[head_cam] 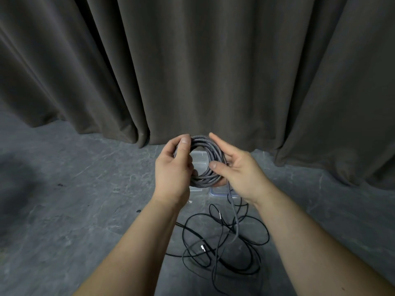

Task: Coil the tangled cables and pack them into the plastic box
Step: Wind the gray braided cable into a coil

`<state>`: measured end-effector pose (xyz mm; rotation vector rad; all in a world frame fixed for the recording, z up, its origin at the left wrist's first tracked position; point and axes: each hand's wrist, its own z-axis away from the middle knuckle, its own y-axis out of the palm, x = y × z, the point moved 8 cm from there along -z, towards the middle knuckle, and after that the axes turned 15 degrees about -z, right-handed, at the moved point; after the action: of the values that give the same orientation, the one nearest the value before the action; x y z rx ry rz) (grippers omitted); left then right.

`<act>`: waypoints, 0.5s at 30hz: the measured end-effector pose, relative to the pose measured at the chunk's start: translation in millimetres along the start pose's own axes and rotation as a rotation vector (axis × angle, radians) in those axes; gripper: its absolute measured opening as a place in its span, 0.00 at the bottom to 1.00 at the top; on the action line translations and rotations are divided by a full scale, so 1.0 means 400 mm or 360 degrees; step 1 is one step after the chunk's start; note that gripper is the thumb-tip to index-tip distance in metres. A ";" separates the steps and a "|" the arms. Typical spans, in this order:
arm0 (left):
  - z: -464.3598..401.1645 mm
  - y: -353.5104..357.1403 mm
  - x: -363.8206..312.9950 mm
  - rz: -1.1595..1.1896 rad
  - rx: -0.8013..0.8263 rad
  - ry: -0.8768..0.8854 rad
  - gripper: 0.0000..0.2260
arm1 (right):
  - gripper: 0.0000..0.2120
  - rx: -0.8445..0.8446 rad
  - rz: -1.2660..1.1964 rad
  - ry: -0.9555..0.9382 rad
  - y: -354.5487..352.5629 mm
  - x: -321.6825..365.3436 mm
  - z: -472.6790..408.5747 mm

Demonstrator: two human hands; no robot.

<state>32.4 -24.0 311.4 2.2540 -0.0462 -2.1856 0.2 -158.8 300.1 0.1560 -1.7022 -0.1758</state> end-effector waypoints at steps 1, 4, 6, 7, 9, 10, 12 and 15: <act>-0.002 0.004 0.001 0.0058 0.0021 -0.0020 0.07 | 0.30 0.0001 -0.0044 0.0001 -0.001 0.003 0.000; -0.005 0.013 0.009 0.0188 0.0102 -0.0079 0.06 | 0.29 0.0010 -0.0111 0.0002 -0.002 0.003 -0.002; -0.004 0.020 0.017 0.0265 0.0177 -0.0135 0.06 | 0.29 0.0003 -0.0150 0.0021 -0.005 -0.001 -0.003; -0.004 0.023 0.021 0.0290 0.0204 -0.0158 0.05 | 0.28 -0.0004 -0.0164 0.0021 -0.008 -0.001 -0.002; -0.005 0.024 0.021 0.0275 0.0198 -0.0166 0.05 | 0.28 -0.0010 -0.0201 0.0017 -0.006 -0.001 -0.003; -0.008 0.021 0.019 0.0255 0.0161 -0.0155 0.05 | 0.27 -0.0011 -0.0215 0.0024 -0.006 -0.002 -0.003; -0.021 0.000 0.016 0.0247 0.0021 -0.0134 0.05 | 0.28 -0.0006 -0.0152 0.0118 -0.010 -0.018 -0.003; -0.049 -0.068 0.014 0.0327 -0.0288 -0.0133 0.06 | 0.31 0.0104 0.0243 0.0503 -0.031 -0.077 0.016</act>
<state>52.6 2.9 306.0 1.9684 -0.0735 -2.0850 -1.7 -164.5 266.9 0.0959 -1.3984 0.0186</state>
